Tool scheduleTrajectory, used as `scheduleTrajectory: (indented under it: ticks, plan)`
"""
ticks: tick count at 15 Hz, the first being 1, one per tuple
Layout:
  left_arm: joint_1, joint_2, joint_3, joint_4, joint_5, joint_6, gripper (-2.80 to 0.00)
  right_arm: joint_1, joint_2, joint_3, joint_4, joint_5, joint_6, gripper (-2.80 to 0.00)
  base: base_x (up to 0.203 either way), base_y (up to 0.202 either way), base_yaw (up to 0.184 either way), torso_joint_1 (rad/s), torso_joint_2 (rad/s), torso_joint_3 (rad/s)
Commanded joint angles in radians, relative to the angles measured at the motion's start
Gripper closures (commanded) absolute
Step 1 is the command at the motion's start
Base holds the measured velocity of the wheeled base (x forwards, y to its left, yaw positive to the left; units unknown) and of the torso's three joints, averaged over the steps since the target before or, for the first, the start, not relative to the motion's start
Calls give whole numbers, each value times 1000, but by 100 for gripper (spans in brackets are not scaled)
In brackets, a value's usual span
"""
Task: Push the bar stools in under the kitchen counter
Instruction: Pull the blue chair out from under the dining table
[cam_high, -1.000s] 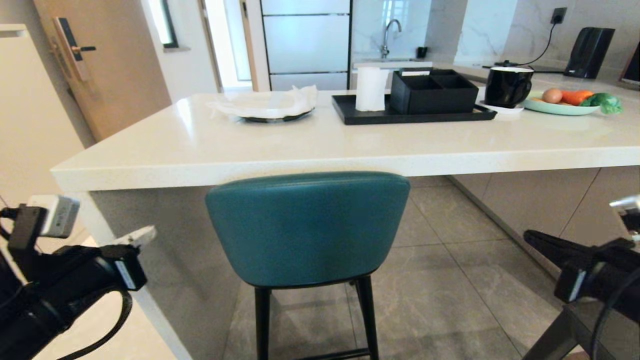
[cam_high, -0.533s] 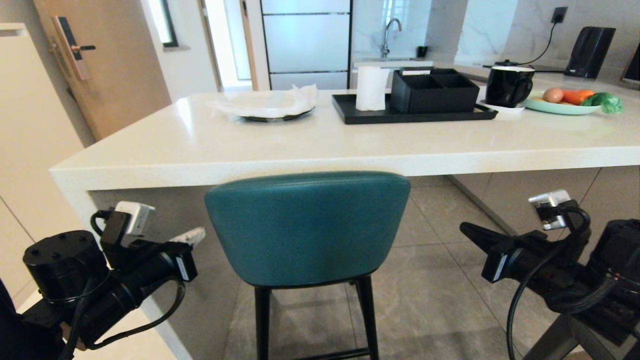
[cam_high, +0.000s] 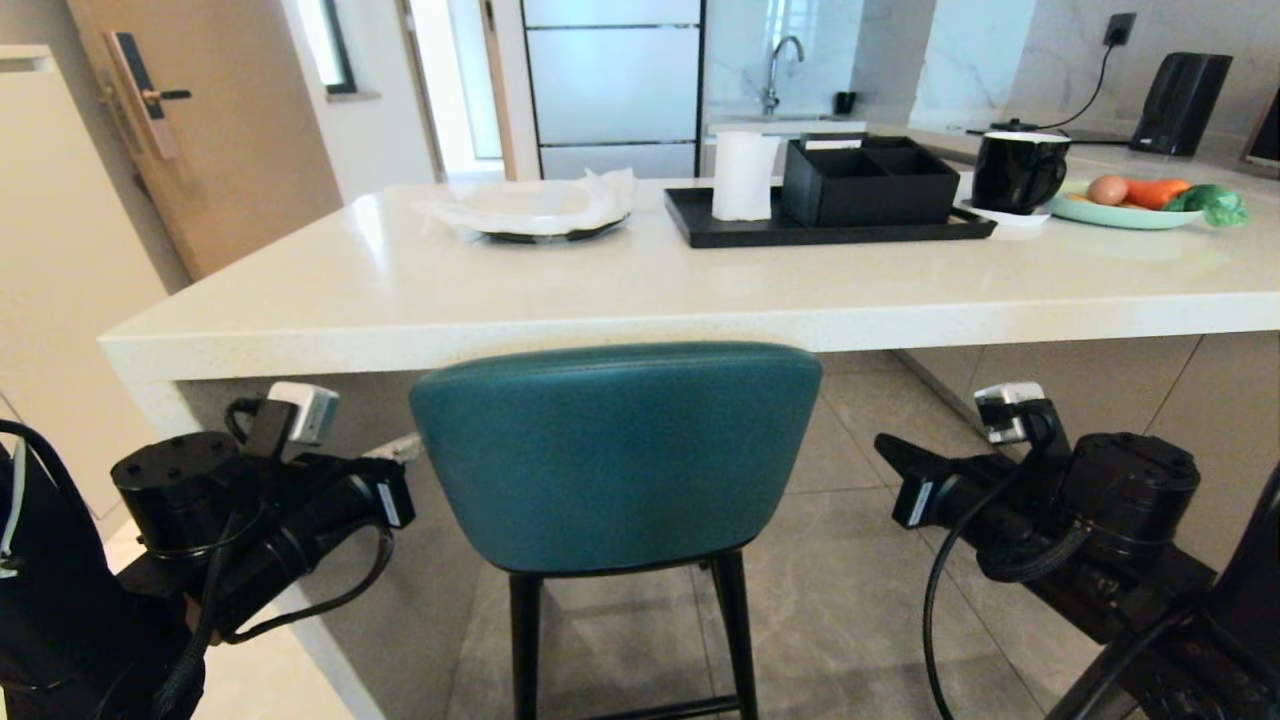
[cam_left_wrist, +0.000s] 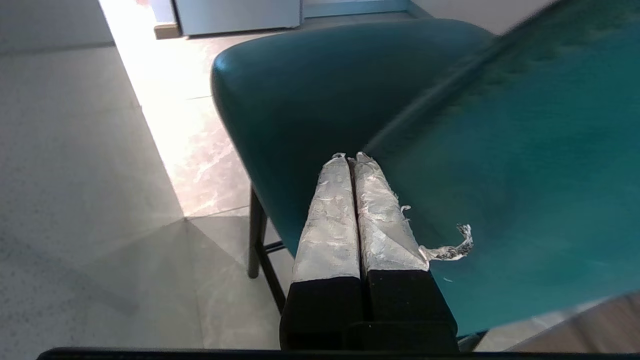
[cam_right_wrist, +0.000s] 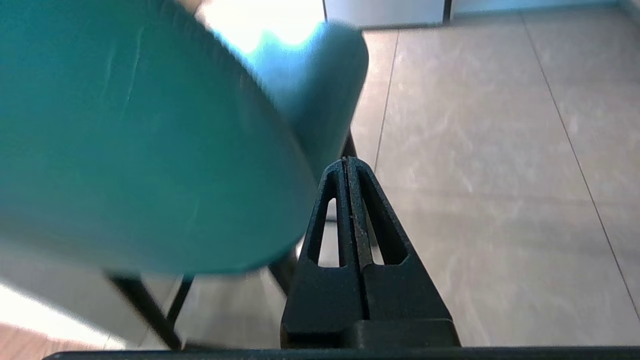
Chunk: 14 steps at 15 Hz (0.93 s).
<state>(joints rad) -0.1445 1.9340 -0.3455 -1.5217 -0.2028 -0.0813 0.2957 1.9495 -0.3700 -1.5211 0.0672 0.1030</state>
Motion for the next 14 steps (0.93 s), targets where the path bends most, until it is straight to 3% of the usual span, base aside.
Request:
scheduleTrajectory:
  ticks: [1, 9, 12, 14]
  plan:
    - [5, 6, -5, -8, 10, -2, 0, 0, 47, -87, -9, 1, 0, 0, 0, 0, 0, 0, 0, 0]
    - [-44, -2, 10, -8, 110, -5, 0, 46, 137, -181, -9, 77, -81, 0, 0, 0, 0, 0, 0, 0]
    - [-81, -15, 10, -8, 220, -6, 0, 49, 130, -184, -9, 74, -83, 0, 0, 0, 0, 0, 0, 0]
    - [-83, -44, 46, -8, 225, -5, 0, 61, 116, -165, -9, 28, -101, 0, 0, 0, 0, 0, 0, 0]
